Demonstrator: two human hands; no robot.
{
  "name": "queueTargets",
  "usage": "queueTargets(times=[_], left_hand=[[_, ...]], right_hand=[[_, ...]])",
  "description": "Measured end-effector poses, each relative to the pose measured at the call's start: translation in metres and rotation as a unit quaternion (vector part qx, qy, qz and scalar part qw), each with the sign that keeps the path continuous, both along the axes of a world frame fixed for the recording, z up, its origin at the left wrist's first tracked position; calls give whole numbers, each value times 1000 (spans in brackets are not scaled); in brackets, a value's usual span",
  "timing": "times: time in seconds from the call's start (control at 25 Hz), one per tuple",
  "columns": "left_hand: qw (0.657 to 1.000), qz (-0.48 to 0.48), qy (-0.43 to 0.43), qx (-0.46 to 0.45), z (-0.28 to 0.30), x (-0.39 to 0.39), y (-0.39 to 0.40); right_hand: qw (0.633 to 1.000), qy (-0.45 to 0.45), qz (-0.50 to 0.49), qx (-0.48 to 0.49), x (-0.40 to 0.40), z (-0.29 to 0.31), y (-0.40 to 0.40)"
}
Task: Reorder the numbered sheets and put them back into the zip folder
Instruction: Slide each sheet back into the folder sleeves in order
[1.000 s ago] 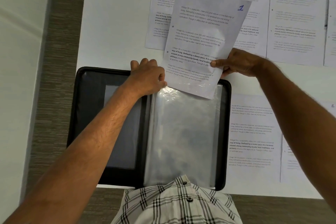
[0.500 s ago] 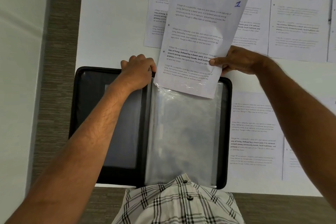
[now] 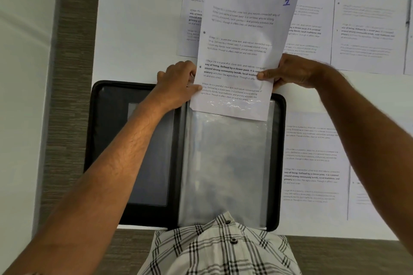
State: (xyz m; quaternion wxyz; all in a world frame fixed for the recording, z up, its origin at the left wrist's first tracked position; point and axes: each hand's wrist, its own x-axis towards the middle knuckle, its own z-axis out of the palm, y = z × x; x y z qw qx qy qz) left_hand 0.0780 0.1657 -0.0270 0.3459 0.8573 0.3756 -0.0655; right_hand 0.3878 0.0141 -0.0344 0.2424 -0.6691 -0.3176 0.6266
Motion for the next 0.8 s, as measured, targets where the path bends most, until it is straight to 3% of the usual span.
queueTargets(times=[0.28,0.48,0.8], left_hand=[[992,-2,-96,86,-1,-4,-33],[986,-149,40,64,1,-9,-24],[967,-229,114,19,11,9,-7]], right_hand=[[1000,-8,-6,-8,0,-3,-1],[1000,-15,6,-6,0,-5,2],[1000,-21,8,-3,-1,-6,2]])
